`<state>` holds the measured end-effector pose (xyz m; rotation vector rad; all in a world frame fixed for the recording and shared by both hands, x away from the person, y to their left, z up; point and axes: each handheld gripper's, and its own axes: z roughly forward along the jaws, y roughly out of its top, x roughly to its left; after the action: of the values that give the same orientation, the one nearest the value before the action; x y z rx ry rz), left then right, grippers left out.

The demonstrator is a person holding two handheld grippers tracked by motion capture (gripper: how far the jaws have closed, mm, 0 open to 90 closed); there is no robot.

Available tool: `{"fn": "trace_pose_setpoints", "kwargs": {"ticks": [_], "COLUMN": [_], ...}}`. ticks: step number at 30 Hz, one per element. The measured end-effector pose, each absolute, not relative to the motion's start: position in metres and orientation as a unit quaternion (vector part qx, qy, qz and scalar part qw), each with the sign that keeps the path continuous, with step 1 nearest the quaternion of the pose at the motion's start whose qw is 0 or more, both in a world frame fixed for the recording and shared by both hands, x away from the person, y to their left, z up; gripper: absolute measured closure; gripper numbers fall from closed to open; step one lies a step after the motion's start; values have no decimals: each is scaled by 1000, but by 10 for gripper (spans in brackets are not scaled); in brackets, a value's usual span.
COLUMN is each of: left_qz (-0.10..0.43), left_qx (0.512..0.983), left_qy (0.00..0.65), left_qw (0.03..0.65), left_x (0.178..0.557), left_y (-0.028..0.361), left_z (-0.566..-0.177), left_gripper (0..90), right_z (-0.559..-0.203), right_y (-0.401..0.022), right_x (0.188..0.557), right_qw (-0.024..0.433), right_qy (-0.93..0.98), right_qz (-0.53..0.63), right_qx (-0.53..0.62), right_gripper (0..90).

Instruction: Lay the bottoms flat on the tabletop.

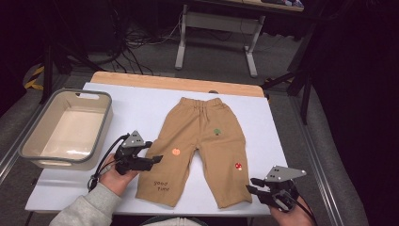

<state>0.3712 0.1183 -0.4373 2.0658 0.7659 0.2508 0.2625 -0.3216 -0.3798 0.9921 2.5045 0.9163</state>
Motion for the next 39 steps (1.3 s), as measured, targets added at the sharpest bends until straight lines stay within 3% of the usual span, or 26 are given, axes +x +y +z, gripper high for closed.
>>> {"fn": "trace_pose_setpoints", "kwargs": {"ticks": [6,12,14,17,23,28,31,34,39], "left_qz": [103,102,103,101,104,122,124,115,108], "left_qx": [834,837,838,838,838,842,840,834,831], "left_qy": [308,312,310,315,315,308,309,328,351], "left_qw": [445,438,437,433,432,426,428,428,419], "left_x": [371,372,372,373,373,372,376,386,410], "left_y": [119,120,119,119,120,115,117,118,112], "left_z": [-437,-439,-439,-440,-440,-438,-436,-433,-433], "left_gripper": [314,314,314,311,305,268,250,245,262], "right_z": [-396,-434,-436,-435,-430,-426,-427,-422,-417], "right_y": [-325,-331,-332,-326,-331,-358,-359,-358,-359], "right_x": [291,312,313,313,311,300,302,306,326], "right_qw": [171,153,148,132,132,126,125,149,175], "right_qy": [854,850,844,849,849,832,834,828,811], "right_qz": [296,255,263,260,248,256,261,283,315], "right_qx": [393,436,443,441,447,476,469,460,462], "right_gripper": [649,630,695,883,900,899,881,734,613]}}
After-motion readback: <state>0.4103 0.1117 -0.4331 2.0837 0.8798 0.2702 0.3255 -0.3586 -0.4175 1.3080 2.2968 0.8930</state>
